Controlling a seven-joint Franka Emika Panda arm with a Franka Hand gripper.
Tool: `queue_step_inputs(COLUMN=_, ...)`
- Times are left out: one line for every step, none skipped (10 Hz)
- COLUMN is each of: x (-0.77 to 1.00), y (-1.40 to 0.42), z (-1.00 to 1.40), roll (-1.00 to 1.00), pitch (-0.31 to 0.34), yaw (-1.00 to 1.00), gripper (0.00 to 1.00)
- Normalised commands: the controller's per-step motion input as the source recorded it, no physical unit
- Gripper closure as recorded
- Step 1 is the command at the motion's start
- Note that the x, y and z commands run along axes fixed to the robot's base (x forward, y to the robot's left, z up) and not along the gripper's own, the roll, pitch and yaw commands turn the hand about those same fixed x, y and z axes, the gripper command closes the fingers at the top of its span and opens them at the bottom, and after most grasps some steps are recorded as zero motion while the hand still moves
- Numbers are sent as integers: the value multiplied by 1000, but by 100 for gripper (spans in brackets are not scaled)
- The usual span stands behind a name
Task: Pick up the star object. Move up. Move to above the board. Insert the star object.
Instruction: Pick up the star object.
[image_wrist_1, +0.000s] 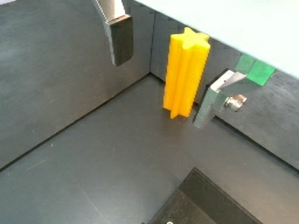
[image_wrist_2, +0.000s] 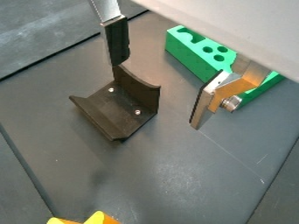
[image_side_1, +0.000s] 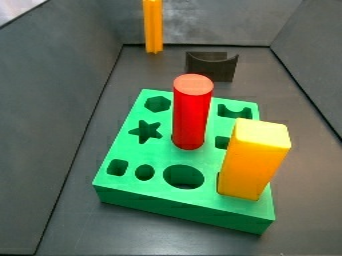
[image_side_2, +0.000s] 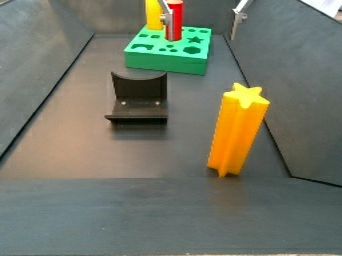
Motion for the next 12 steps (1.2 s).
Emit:
queue_step_inputs(x=0, y=23, z=0, roll=0, pitch=0, yaw=0, gripper=0)
queue_step_inputs(x=-354, y=177, z=-9, roll=-80, pitch=-99, yaw=0, gripper=0)
queue_step_inputs(x=-486, y=643, z=0, roll=-104, pitch=-79, yaw=0, gripper=0)
queue_step_inputs(x=-431, y=911, z=31, roll=-140, pitch=-54, yaw=66, gripper=0)
queue_step_inputs(x=-386, y=926, z=80, roll=-146, pitch=-47, yaw=77, gripper=0)
queue_step_inputs(x=-417, y=917, z=51, roll=-143, pitch=-66, yaw=69, gripper=0)
queue_step_inputs(x=-411, y=894, z=0, roll=-176, pitch=-114, yaw=54, gripper=0)
queue_step_inputs(x=-234, y=871, z=-6, roll=-241, pitch=-150, yaw=40, gripper=0)
queue_step_inputs(x=-74, y=77, z=-29, roll=-19, pitch=-36, yaw=14, gripper=0)
queue_step_inputs(x=0, y=-43, z=-34, roll=7, pitch=-20, yaw=0, gripper=0)
queue_step_inputs(x=0, y=363, z=-71, roll=0, pitch=-13, yaw=34, gripper=0)
queue_step_inputs(x=180, y=589, z=-60, roll=-17, pitch=-13, yaw=203, gripper=0)
